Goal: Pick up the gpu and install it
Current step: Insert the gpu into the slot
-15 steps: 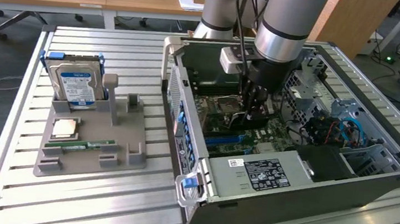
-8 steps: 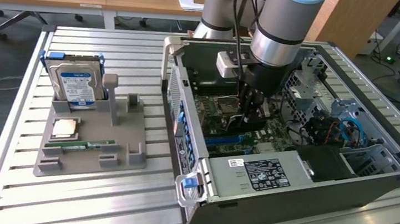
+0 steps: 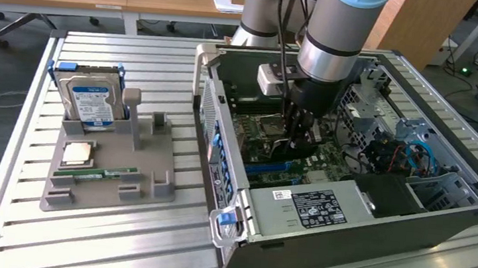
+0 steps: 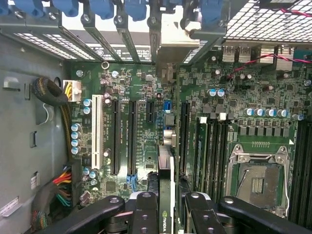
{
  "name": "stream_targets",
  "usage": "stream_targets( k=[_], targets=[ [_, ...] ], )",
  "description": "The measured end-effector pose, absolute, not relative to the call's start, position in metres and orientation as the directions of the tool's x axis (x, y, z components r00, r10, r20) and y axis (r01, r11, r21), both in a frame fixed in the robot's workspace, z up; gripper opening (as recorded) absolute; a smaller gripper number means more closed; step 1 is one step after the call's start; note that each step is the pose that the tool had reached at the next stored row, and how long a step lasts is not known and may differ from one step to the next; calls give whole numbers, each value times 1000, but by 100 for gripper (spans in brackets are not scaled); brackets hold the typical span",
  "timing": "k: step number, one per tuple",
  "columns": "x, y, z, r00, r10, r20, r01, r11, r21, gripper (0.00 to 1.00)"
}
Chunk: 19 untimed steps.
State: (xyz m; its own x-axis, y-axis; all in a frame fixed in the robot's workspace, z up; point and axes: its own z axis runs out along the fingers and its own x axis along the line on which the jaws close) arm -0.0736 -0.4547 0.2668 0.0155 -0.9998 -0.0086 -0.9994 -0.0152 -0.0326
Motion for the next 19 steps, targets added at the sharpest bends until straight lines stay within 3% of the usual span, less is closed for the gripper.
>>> stream_targets(
  k=[19],
  targets=[
    [-78, -453, 266, 16, -1000, -9, -999, -15, -33, 26]
  ],
)
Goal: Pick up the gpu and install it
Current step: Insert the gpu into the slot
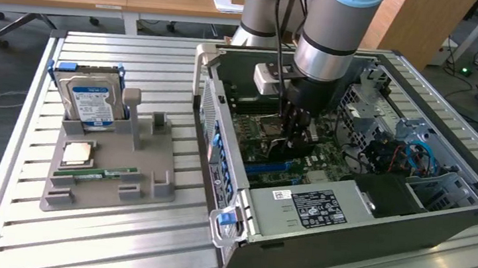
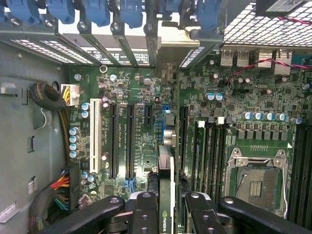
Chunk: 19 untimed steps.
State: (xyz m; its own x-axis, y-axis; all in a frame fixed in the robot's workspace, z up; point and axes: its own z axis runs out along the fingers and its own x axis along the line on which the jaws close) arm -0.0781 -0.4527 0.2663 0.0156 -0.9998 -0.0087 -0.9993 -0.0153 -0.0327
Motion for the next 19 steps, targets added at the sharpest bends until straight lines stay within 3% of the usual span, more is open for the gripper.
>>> stream_targets(
  k=[19],
  targets=[
    [-84, -453, 266, 16, -1000, -9, -999, -15, -33, 26]
  ],
)
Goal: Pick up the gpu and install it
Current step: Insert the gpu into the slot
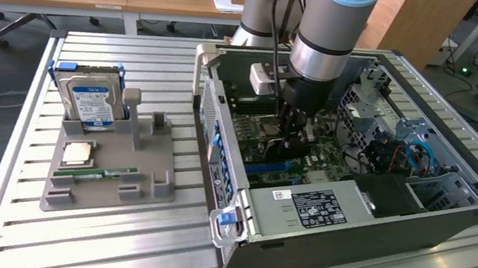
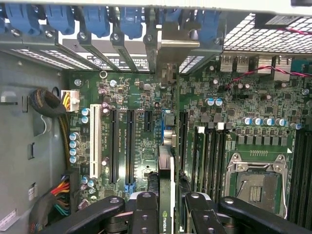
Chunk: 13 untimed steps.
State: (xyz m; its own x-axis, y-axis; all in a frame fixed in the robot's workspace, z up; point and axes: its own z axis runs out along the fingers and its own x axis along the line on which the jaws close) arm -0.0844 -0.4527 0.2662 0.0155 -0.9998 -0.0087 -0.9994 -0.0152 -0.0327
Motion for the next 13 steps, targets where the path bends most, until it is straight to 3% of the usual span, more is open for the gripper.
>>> stream_targets(
  k=[13],
  targets=[
    [-88, -453, 266, 16, -1000, -7, -999, -15, -32, 26]
  ],
)
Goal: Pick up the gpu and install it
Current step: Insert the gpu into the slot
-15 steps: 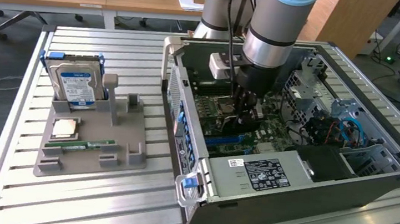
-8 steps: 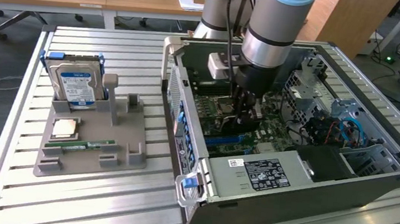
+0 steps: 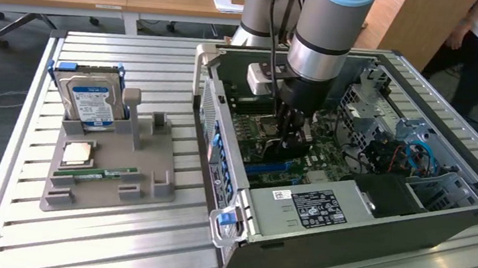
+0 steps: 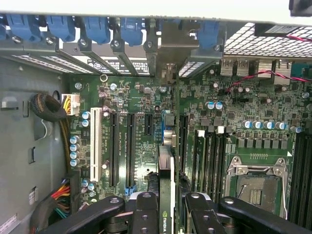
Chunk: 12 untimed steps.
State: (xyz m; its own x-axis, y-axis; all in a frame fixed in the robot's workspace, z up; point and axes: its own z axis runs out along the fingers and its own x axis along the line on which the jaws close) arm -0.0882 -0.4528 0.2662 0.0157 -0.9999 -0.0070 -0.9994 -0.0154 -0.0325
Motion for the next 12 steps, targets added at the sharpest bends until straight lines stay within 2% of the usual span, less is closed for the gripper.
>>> stream_targets(
  k=[12],
  targets=[
    [-89, -453, 264, 16, -1000, -5, -999, -15, -33, 26]
  ],
)
